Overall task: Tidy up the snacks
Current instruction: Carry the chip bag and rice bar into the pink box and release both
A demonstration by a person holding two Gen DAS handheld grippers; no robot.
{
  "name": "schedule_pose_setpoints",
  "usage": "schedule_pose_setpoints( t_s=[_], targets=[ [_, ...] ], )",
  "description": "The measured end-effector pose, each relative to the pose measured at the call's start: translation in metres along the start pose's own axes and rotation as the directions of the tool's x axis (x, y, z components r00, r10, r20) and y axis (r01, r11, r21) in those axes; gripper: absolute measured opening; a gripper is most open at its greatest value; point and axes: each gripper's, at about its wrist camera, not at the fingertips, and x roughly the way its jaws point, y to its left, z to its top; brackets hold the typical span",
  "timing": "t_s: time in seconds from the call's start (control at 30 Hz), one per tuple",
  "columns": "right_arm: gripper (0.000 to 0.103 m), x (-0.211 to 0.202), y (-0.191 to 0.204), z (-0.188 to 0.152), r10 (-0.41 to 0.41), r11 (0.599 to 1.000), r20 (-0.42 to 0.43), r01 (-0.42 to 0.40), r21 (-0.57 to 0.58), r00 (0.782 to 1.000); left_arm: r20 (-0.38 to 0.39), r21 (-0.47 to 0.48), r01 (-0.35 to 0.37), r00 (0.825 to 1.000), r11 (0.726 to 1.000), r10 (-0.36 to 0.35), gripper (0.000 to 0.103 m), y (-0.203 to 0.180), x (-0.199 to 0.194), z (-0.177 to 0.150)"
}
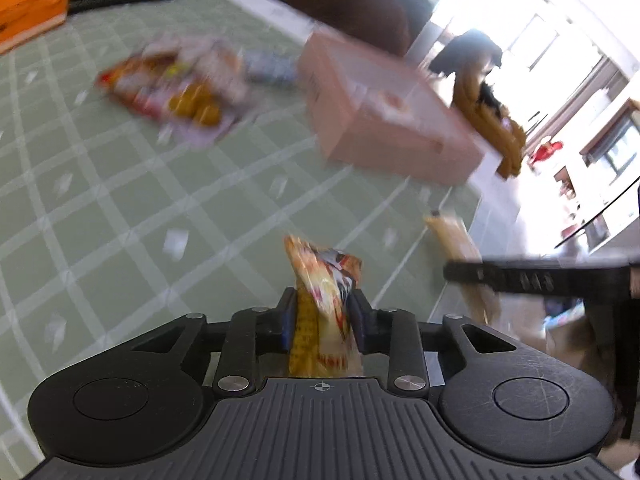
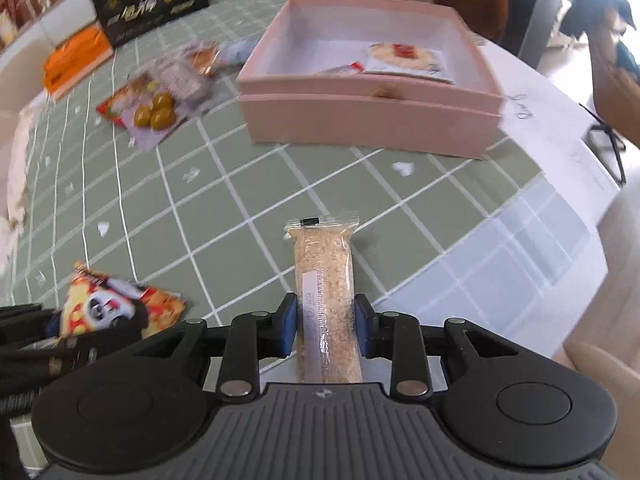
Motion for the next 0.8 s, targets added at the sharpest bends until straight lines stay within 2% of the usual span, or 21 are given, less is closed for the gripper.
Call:
schedule_pose_setpoints(
  t_s=[0.13, 0.27, 0.33, 0.47, 0.6, 0.67, 0.73, 0.8],
  targets=[
    [0.029, -0.042, -0.02, 0.036, 0.038, 0.999, 0.11, -0.041, 0.024, 0.993, 0.095, 0.04, 0.07, 0.993, 0.997, -0.074, 0.03, -0.022, -0.017, 0.08],
    [0.029, -0.094, -0.035, 0.104, 0.046, 0.999, 0.293, -0.041, -0.025, 0.955, 0.18, 0.085, 0.126, 0.974, 0.988, -0.14, 0.03, -0.049, -0.028, 0.167],
    [0.029, -0.102, -0.045, 0.14, 0.059, 0.998, 0.33, -0.051, -0.033, 0.942, 0.186, 0.096, 0.137, 0.971, 0.986, -0.153, 0.03, -0.061, -0.015, 0.2],
    [0.029, -0.079, -0.071, 0.19, 0.092, 0.995, 0.339, -0.103, 0.014, 0.936, 0.094, 0.094, 0.16, 0.981, 0.983, -0.169, 0.03, -0.07, 0.048, 0.224],
    [0.029, -0.027, -0.084, 0.202, 0.086, 0.992, 0.277, -0.108, 0.066, 0.957, -0.04, 0.04, 0.142, 0.989, 0.989, -0.14, 0.032, -0.051, 0.12, 0.214],
    [0.03, 0.003, -0.086, 0.199, 0.089, 0.992, 0.237, -0.107, 0.066, 0.968, 0.004, 0.034, 0.133, 0.991, 0.991, -0.133, 0.032, -0.038, 0.124, 0.217],
    [0.033, 0.023, -0.082, 0.19, 0.072, 0.995, 0.22, -0.085, 0.05, 0.973, 0.095, 0.028, 0.134, 0.986, 0.991, -0.137, 0.032, -0.018, 0.118, 0.232],
    [0.047, 0.036, -0.075, 0.185, 0.044, 0.999, 0.224, -0.05, 0.02, 0.974, 0.145, 0.017, 0.064, 0.987, 0.998, -0.065, 0.032, 0.005, 0.118, 0.247]
  ],
)
